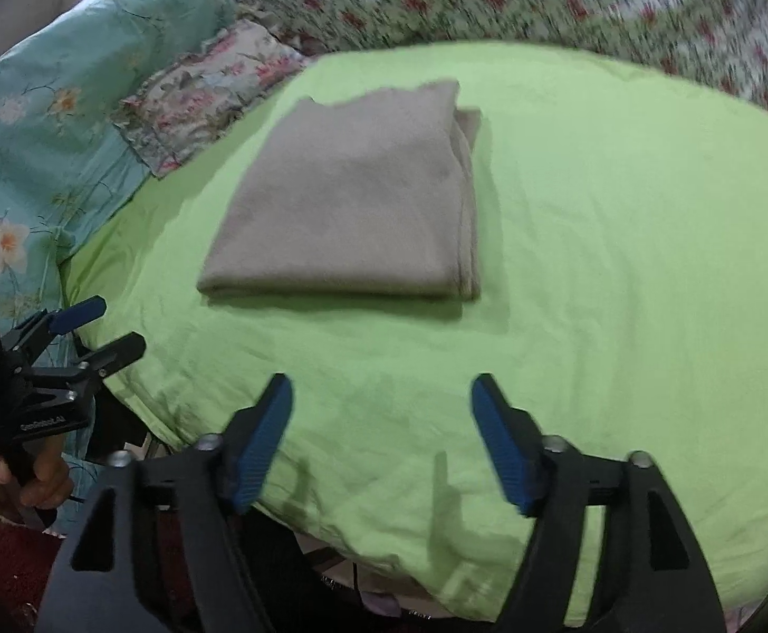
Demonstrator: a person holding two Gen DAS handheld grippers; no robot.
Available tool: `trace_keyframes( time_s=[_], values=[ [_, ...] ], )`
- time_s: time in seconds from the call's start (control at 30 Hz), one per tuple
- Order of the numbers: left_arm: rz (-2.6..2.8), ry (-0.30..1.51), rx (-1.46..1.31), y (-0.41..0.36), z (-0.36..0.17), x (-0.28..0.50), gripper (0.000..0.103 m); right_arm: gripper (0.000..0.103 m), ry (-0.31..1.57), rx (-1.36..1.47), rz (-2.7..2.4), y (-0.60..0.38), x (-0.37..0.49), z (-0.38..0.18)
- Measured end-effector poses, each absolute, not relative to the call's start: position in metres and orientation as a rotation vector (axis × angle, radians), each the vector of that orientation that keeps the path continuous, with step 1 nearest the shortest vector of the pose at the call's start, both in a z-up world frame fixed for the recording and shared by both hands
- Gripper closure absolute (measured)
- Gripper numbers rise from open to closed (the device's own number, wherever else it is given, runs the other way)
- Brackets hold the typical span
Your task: Fold small clothes
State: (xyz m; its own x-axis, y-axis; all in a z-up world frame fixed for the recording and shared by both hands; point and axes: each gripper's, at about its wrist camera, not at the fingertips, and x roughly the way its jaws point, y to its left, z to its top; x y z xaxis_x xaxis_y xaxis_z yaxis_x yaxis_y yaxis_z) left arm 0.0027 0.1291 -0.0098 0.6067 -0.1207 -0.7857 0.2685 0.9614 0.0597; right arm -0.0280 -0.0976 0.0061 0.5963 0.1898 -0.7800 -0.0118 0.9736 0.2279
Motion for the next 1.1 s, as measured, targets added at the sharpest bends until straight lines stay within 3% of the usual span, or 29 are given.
trace_keyframes(
  time_s=[0.13,1.1],
  values=[
    [-0.213,0.868,0.171,0.131,0.002,0.006,0.0,0.014,0.9,0.172,0.142,-0.089,-0.023,0.017],
    [-0.075,0.934,0.195,0.128,-0.009,0.053,0.0,0.013,0.964,0.202,0.183,-0.089,0.037,0.003]
  ],
)
